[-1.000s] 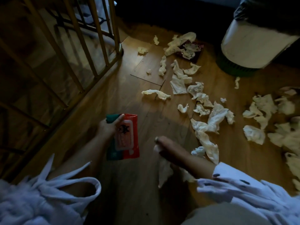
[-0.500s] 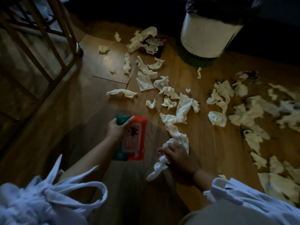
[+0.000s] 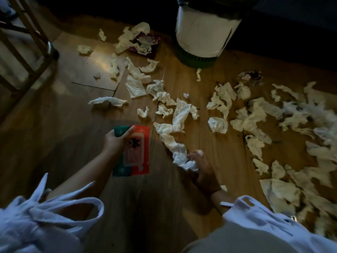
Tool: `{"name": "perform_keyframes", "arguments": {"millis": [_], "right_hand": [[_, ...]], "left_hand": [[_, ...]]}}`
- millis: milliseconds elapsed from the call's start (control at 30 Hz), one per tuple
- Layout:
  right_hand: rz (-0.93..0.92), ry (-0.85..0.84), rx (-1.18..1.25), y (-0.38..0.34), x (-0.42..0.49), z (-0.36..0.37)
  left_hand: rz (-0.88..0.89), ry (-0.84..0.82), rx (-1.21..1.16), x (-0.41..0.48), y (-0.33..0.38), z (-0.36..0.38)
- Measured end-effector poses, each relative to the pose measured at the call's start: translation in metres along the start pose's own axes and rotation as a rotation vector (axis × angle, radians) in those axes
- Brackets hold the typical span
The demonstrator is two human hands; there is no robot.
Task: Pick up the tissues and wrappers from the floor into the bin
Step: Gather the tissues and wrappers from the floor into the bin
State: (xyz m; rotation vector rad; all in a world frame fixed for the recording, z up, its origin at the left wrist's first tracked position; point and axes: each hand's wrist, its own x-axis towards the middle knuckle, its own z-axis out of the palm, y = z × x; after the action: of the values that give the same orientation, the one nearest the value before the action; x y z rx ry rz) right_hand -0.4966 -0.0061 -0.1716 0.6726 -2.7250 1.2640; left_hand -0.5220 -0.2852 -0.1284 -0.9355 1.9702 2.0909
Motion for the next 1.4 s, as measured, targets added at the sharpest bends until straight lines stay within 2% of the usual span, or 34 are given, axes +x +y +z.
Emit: {"name": "perform_keyframes", "arguments": {"millis": [167, 300, 367, 433, 600, 667, 733, 833, 900, 967, 1067, 1133, 1167, 1333, 1400], "right_hand": [[0.098, -0.004, -0.203, 0.042, -0.038, -0.044], [0.159, -0.18, -0.523, 0.055, -0.077, -0.046], [0.032, -0.261, -0.643, 0.056, -0.085, -0.038], [-0.077, -0.256, -0.634, 0.058, -0.071, -0.033], [-0.125, -0.24, -0.347, 0.049, 0.008, -0.02], [-0.164, -0.277, -0.201, 0.027, 0.044, -0.008], [-0.184, -0.313, -0.154, 0.008, 0.076, 0.01], [-0.367, -0.337, -0.334, 0.002, 0.109, 0.042], [-0.531, -0.427, -0.563, 0.016, 0.119, 0.059], [-0.612, -0.496, -0.736, 0.028, 0.123, 0.067], [-0.722, -0.481, -0.624, 0.04, 0.124, 0.07], [-0.675, -0.52, -0.463, 0.036, 0.125, 0.064], [-0.581, -0.56, -0.333, 0.032, 0.129, 0.058], [-0.157, -0.411, 0.059, 0.001, 0.171, 0.009], [-0.106, -0.341, 0.13, -0.016, 0.2, -0.023]], "left_hand": [[0.005, -0.022, -0.005, -0.002, -0.001, 0.027], [0.011, -0.049, -0.007, -0.004, -0.002, 0.044], [0.023, -0.074, 0.005, -0.005, -0.004, 0.045], [0.021, -0.064, 0.018, -0.006, -0.005, 0.041], [-0.012, 0.036, -0.006, 0.002, -0.005, 0.026], [-0.01, 0.063, -0.006, 0.006, -0.005, 0.02], [-0.017, 0.067, -0.01, 0.008, -0.003, 0.014], [-0.034, 0.083, -0.012, 0.015, 0.007, 0.005], [-0.024, 0.111, -0.016, 0.019, 0.016, -0.001], [-0.018, 0.151, -0.018, 0.022, 0.022, -0.004], [-0.038, 0.189, -0.006, 0.021, 0.027, -0.001], [-0.057, 0.203, -0.001, 0.019, 0.032, 0.003], [-0.061, 0.214, 0.0, 0.017, 0.037, 0.007], [-0.04, 0.237, -0.016, 0.006, 0.083, 0.036], [-0.012, 0.243, -0.003, 0.004, 0.111, 0.051]]}}
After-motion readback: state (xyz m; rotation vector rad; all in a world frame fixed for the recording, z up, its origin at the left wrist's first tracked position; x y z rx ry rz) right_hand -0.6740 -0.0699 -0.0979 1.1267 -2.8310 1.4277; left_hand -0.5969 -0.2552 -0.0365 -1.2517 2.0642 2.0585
